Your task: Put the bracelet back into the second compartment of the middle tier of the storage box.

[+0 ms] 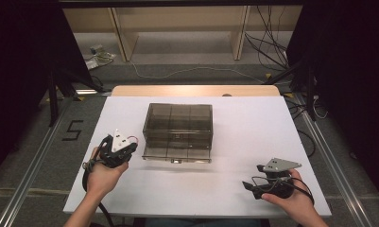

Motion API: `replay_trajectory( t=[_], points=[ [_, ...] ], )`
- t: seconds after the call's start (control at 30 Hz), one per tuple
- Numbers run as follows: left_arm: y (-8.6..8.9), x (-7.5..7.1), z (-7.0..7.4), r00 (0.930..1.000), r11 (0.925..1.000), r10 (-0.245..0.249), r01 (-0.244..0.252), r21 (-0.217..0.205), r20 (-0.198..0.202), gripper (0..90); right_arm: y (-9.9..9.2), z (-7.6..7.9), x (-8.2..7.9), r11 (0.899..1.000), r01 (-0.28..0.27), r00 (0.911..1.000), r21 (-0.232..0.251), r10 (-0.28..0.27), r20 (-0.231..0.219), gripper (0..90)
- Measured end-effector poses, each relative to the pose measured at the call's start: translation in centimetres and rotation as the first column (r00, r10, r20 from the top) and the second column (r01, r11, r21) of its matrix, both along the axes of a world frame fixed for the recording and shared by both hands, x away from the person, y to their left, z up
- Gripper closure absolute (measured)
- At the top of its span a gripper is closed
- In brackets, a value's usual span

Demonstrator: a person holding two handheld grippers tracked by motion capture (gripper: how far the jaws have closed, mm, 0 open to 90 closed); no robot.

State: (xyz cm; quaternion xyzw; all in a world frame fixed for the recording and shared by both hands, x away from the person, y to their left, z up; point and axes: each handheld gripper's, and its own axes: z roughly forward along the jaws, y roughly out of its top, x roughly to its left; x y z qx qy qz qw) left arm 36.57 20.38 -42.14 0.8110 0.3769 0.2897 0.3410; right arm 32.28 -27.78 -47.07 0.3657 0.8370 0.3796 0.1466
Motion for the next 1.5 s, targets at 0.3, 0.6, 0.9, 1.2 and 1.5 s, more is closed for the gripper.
replay_trajectory(
  t=[0.3,0.6,0.9,1.2,1.5],
  points=[
    [-0.3,0.0,0.3,0.9998,0.9998,-0.001,0.002,-0.018,0.021,87.7,0.0,0.0,0.1,1.0,0.003,1.0,0.003,-0.003,-0.001,16.8],
    [-0.8,0.0,0.4,0.9996,0.9998,-0.011,0.012,-0.017,0.027,87.7,0.0,0.0,0.0,1.0,0.005,1.0,0.003,-0.005,0.001,16.8],
    [-0.9,0.1,0.5,0.9991,0.9995,-0.009,0.01,-0.03,0.042,87.7,0.0,0.0,0.1,1.0,0.0,1.0,-0.001,0.0,0.002,16.8],
    [-1.1,0.1,0.5,0.9991,0.9993,-0.015,0.016,-0.035,0.041,87.7,0.0,0.0,0.1,1.0,0.001,1.0,0.001,-0.001,0.001,16.8],
    [-1.6,0.1,0.7,0.9984,0.9991,-0.026,0.028,-0.032,0.049,87.8,0.0,0.0,0.1,1.0,0.003,1.0,0.003,-0.003,-0.001,16.8]
  ],
)
